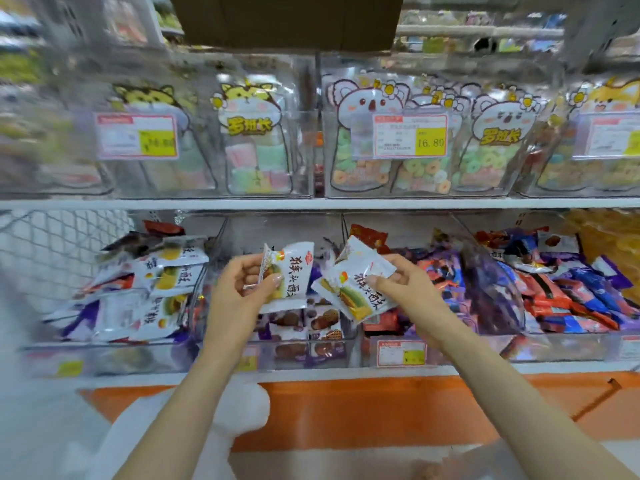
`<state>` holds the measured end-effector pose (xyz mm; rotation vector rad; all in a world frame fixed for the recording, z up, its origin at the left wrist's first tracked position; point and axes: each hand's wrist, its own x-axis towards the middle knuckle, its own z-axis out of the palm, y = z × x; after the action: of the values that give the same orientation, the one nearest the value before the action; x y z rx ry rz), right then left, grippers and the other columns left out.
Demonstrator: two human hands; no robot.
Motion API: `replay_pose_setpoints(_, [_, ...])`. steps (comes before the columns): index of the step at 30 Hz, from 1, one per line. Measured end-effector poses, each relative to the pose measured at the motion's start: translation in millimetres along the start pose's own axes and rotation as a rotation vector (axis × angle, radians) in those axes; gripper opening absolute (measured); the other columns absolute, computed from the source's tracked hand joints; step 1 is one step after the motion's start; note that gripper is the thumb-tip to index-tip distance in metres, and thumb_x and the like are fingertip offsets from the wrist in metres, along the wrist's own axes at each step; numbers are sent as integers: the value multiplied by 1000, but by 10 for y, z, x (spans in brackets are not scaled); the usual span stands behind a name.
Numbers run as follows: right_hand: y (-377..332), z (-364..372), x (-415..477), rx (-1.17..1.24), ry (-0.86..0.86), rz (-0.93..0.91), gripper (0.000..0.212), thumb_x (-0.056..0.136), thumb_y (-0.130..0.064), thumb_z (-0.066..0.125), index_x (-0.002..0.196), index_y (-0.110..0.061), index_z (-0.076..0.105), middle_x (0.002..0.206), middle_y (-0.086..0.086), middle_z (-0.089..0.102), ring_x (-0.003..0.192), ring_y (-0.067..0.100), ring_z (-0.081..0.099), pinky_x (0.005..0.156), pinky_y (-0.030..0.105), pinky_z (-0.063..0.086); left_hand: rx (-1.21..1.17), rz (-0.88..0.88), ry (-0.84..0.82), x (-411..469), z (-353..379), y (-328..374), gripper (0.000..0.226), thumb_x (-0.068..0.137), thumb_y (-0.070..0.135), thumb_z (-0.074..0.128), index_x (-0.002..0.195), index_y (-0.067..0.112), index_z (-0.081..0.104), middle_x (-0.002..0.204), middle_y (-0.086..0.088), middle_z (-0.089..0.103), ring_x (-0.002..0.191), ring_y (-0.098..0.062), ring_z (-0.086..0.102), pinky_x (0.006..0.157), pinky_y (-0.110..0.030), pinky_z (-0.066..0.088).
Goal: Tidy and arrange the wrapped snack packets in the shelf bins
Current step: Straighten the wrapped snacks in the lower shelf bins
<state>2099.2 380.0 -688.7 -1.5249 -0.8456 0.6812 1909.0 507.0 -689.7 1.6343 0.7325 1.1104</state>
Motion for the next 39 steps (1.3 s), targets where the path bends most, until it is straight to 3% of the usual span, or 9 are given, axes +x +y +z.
replay_pose_setpoints(6, [-144,1160,159,46,-105,-21,16,86,-17,67,94,-26,56,80,3,62,71,14,55,68,27,43,54,40,411,83,-915,-62,21,84,7,66,87,26,56,86,8,60,76,0,54,71,-17,42])
replay_pose_setpoints(10, [-245,1874,548,11,-41,-73,25,87,-21,67,106,-13,52,100,8,61,83,18,55,65,26,44,257,42,481,374,-1410,-235,16,83,11,67,93,16,56,88,2,60,85,-17,57,74,-27,43])
replay_pose_setpoints(16, [-341,2641,1215,-123,51,-232,31,92,-26,59,114,-3,57,93,2,54,93,15,49,78,22,41,629,56,564,990,-1817,-510,12,85,16,63,96,14,62,95,-1,64,88,-23,57,67,-32,38])
replay_pose_setpoints(19, [-222,2877,1570,-497,-25,-362,40,94,-26,55,125,-1,54,121,16,55,114,28,51,96,35,40,924,-27,320,1159,-1887,-685,31,88,24,61,118,17,60,112,-11,64,101,-33,58,66,-32,38])
replay_pose_setpoints(23, [-188,2981,1728,-700,-444,-323,37,96,-28,50,132,-19,53,134,5,55,119,24,54,88,22,47,930,-267,-238,1123,-1923,-942,66,88,43,60,145,21,34,146,-2,41,128,-22,45,79,-23,34])
replay_pose_setpoints(27, [-294,2830,1627,-901,-408,-512,49,96,-40,46,141,-22,43,147,7,41,133,24,40,107,30,32,768,-141,-149,1070,-1941,-938,57,89,29,62,139,7,42,142,-12,45,128,-27,45,97,-27,37])
replay_pose_setpoints(31, [-383,2430,1267,-713,-321,-558,46,97,-34,48,139,-18,45,136,10,53,122,27,49,97,26,36,766,6,35,940,-1793,-769,43,89,27,62,126,7,54,129,-15,53,119,-31,49,96,-41,44])
replay_pose_setpoints(36, [-373,1621,725,-715,-243,-531,39,95,-31,52,132,-18,52,136,-1,53,127,14,43,95,15,27,659,160,-33,649,-1225,-416,28,90,24,59,116,15,58,124,0,55,116,-17,50,89,-23,39])
replay_pose_setpoints(39, [-278,1091,463,-659,-111,-521,32,93,-25,57,125,-20,59,121,-8,58,112,2,49,90,8,30,621,224,-124,488,-721,-200,26,90,22,59,115,15,58,116,2,54,108,-11,50,84,-18,34])
